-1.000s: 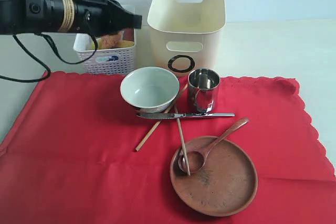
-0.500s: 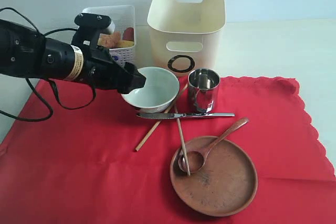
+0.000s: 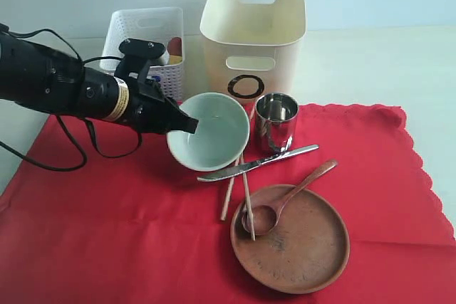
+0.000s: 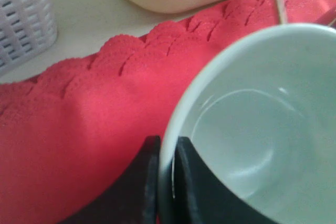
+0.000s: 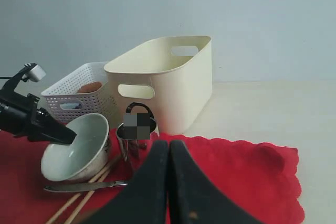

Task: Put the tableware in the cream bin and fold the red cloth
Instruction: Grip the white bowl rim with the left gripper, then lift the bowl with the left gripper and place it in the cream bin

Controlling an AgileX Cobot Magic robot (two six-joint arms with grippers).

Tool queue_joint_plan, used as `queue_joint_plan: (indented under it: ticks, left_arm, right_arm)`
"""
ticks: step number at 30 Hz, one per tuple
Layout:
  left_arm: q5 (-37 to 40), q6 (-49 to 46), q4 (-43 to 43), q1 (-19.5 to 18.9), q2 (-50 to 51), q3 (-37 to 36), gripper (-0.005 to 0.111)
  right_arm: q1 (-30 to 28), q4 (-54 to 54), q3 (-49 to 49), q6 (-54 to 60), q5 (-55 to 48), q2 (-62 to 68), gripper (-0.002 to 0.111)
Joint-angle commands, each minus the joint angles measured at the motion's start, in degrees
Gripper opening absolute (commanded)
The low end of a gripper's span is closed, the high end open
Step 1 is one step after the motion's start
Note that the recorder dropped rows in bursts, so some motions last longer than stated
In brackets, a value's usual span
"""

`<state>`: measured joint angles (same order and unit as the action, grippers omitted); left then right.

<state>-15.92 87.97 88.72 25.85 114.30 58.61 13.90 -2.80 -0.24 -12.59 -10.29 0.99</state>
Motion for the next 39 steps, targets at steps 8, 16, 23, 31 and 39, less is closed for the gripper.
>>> queue_joint_plan:
  ticks: [8,16,23,31,39]
  left_arm:
    - [1.3,-1.08,0.71,-0.06,0.3,-0.01,0.0]
    - [1.3,-1.08,0.71,-0.06,-0.55,-0.01,0.0]
    - [0.96,-0.93,0.71,-0.06,-5.16,-0.01,0.0]
    - [0.96,-0.66,0.12,-0.06,-13.3,0.11,0.0]
    - [0.51,-0.66,-3.47,-0.06,-17.91,7.5,0.0]
  right_arm:
    - [0.12,-0.09,0.24,-0.08,0.08,-0.43,0.0]
    - [0.12,-0.09,0.24,-0.08,0.08,-0.43,0.0]
    - [0.12,-0.09,0.24,-0.08,0.08,-0.43,0.0]
    - [0.12,-0.09,0.24,-0.08,0.08,-0.43,0.0]
    - [0.12,-0.09,0.24,-0.08,0.08,-0.43,0.0]
